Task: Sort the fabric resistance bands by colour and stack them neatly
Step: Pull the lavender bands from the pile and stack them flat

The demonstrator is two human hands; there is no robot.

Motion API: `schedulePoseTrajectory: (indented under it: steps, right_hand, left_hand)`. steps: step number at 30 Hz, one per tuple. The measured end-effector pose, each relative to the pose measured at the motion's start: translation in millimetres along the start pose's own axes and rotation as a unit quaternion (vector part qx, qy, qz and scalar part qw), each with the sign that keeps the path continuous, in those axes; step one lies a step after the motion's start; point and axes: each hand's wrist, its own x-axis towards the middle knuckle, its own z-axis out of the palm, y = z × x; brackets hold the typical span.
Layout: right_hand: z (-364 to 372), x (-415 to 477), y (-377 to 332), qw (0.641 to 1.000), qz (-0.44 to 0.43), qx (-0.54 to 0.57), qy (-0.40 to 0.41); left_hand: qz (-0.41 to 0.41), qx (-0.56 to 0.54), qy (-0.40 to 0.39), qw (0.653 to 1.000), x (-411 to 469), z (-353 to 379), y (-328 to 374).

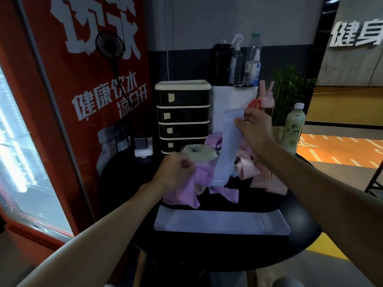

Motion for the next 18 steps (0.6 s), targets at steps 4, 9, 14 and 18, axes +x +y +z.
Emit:
schedulePoseTrajectory:
  steps: [4,9,14,18]
  right_hand:
    - [-11.1,4.8,6.6,0.999,-0.006,-0.015,0.043]
    - [-11.0,3.7,5.2,1.000,-0.007,-0.018,0.017]
    - [-2.5,-4.3,-5.0,0.999,-0.017,0.010,-0.044]
    - [1.9,-10.8,-15.1,0.995,-0.031,0.011,-0.091]
  left_hand:
    - [-0.013,0.018,0.107,0.994,7.4,-30.5,-1.2]
    - [-0.013,0.046,0.097,0.994,12.0,-45.2,-4.4]
    - [0.006,0.050,0.084,0.995,17.6,-39.3,6.8]
    - [0.032,-0.003,0.087,0.996,23.6,-41.9,26.6]
